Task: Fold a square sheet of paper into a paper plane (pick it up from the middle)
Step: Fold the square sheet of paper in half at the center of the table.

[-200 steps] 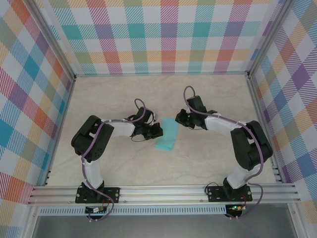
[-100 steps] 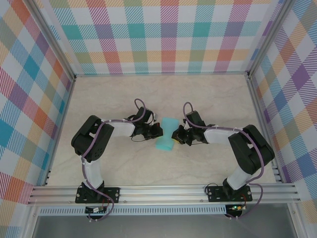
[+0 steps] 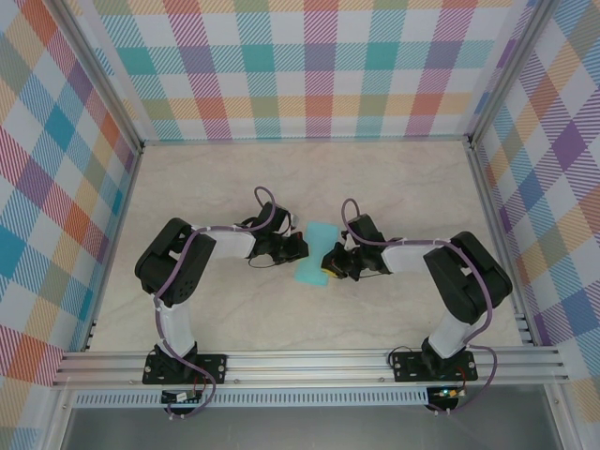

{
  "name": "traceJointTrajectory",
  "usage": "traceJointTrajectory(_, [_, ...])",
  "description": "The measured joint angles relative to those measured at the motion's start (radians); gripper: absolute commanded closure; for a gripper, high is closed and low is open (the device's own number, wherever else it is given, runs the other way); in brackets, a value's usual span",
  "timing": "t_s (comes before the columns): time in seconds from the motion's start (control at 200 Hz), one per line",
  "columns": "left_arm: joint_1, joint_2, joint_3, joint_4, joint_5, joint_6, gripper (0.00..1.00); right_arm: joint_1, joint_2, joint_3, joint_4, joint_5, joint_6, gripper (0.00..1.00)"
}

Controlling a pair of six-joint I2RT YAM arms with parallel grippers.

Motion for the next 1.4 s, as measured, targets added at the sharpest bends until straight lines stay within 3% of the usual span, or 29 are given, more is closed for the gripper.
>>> traceJointTrajectory(0.56, [0.000, 0.000, -0.005, 0.008, 0.000, -0.007, 0.97, 0.037, -0.046, -0.039, -0.017, 0.013, -0.067, 0.89])
traceJointTrajectory(0.96, [0.000, 0.000, -0.004, 0.007, 0.000, -0.011, 0.97, 0.051, 0.019, 0.062, -0.047, 0.002, -0.126, 0.89])
traceJointTrajectory(1.4, [0.000, 0.003, 0.000, 0.005, 0.003, -0.011, 0.97, 0.051, 0.006, -0.037, 0.039, -0.016, -0.196, 0.90])
